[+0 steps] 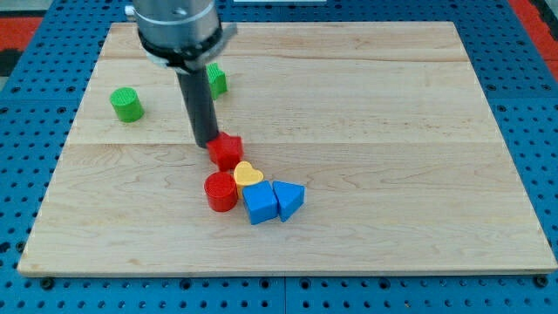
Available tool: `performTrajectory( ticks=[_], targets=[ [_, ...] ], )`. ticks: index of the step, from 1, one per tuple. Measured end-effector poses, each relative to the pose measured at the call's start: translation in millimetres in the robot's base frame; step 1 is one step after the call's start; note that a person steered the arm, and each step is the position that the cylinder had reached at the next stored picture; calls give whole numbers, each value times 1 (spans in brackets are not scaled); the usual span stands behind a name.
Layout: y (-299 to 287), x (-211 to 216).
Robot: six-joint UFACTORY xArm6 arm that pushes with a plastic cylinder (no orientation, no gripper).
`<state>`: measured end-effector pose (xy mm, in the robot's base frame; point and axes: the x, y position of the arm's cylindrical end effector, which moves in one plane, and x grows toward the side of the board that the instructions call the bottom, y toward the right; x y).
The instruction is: Move the green star to the group of blocks
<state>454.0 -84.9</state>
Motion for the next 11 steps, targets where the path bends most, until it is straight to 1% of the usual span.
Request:
performTrajectory(
  ticks=[1,2,3,4,5,6,7,8,9,10,11],
  targets=[
    [15,1],
    [42,-48],
    [52,-129],
    [2,-178],
    [-43,-142],
    [6,-114],
    [24,-88],
    [25,-35],
    [41,-8],
    [72,-36],
    [78,-113]
  ],
)
